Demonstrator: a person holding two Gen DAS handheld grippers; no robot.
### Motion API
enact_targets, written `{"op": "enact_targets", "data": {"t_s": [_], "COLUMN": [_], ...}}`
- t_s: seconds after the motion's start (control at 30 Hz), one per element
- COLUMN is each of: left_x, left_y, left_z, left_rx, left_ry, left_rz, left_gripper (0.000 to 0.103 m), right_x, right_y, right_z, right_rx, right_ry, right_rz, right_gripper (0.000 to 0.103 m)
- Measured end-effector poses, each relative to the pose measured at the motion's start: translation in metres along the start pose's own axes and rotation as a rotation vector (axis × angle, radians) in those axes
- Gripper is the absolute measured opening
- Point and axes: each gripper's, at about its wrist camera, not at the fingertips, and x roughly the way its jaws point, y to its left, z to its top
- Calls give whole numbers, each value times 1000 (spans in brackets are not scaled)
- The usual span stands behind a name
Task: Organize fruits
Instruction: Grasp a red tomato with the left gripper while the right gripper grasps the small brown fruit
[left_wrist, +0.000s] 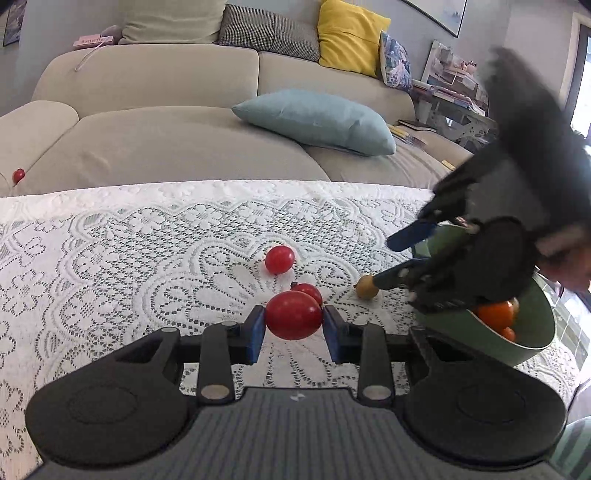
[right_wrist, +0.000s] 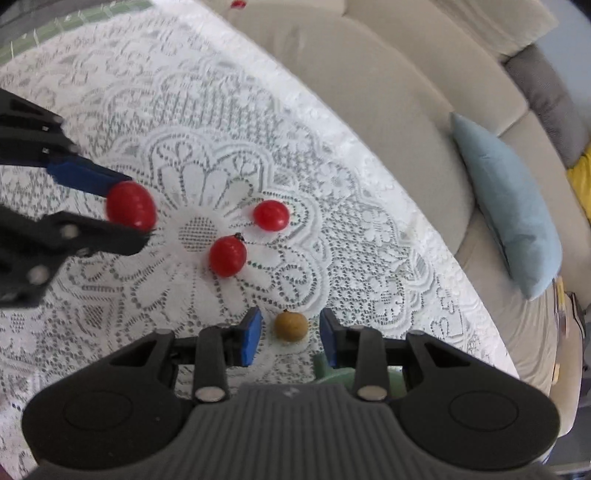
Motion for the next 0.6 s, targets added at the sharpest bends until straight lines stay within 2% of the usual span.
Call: {"op": "enact_targets", "data": {"t_s": [0.3,0.6], "left_x": [-10,-9], "left_y": [4,4], "left_z": [3,3], "left_rx": [-30,-29], "left_ry": [-15,-10], "left_rz": [-1,2], "left_gripper": [37,37], "right_x": [44,62], "right_y": [-14,-22], "right_z": [27,31], "right_rx": [-49,-37], "right_ry": [222,308], "right_rz": [110,141], "right_gripper": [31,31]}}
